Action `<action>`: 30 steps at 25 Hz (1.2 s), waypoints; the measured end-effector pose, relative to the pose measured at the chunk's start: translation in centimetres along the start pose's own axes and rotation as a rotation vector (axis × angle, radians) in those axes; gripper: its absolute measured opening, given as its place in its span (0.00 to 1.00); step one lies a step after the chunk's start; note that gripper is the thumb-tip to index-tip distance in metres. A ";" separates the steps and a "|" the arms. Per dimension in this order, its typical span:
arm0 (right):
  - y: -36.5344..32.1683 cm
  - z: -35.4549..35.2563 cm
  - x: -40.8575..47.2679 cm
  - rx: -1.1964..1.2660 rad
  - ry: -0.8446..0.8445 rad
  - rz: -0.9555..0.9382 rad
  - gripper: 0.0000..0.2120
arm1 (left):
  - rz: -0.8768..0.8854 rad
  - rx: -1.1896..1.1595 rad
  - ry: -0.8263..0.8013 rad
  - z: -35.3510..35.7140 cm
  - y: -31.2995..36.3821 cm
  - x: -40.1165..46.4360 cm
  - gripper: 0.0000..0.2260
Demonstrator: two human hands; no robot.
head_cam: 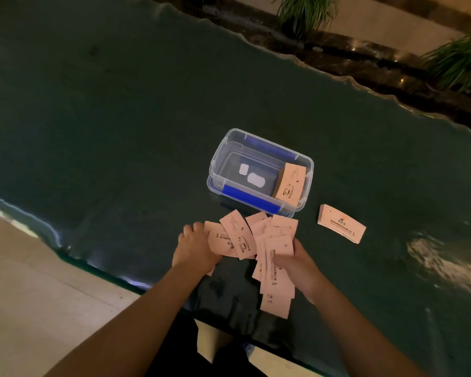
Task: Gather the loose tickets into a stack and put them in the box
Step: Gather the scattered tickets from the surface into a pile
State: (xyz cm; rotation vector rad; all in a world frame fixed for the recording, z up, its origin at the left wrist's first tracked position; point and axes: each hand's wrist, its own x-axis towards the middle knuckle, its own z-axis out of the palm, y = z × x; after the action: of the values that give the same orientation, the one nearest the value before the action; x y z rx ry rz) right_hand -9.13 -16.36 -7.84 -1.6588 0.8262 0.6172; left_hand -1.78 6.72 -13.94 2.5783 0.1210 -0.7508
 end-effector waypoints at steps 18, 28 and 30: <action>3.4 1.2 -1.6 0.344 -0.092 0.125 0.20 | -0.036 -0.133 -0.283 -1.4 2.3 0.9 0.04; 4.3 3.4 -1.7 0.256 -0.045 0.109 0.22 | -0.204 -0.666 -0.685 3.3 3.4 -4.7 0.13; 4.0 2.4 -2.2 0.239 -0.044 0.080 0.23 | -0.140 -0.587 -0.735 3.5 3.9 -4.8 0.14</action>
State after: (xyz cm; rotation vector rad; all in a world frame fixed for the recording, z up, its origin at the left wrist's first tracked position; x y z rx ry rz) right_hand -13.58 -14.12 -9.16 -1.3972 0.9017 0.5843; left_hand -6.78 1.88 -12.54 1.6439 0.2445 -1.4155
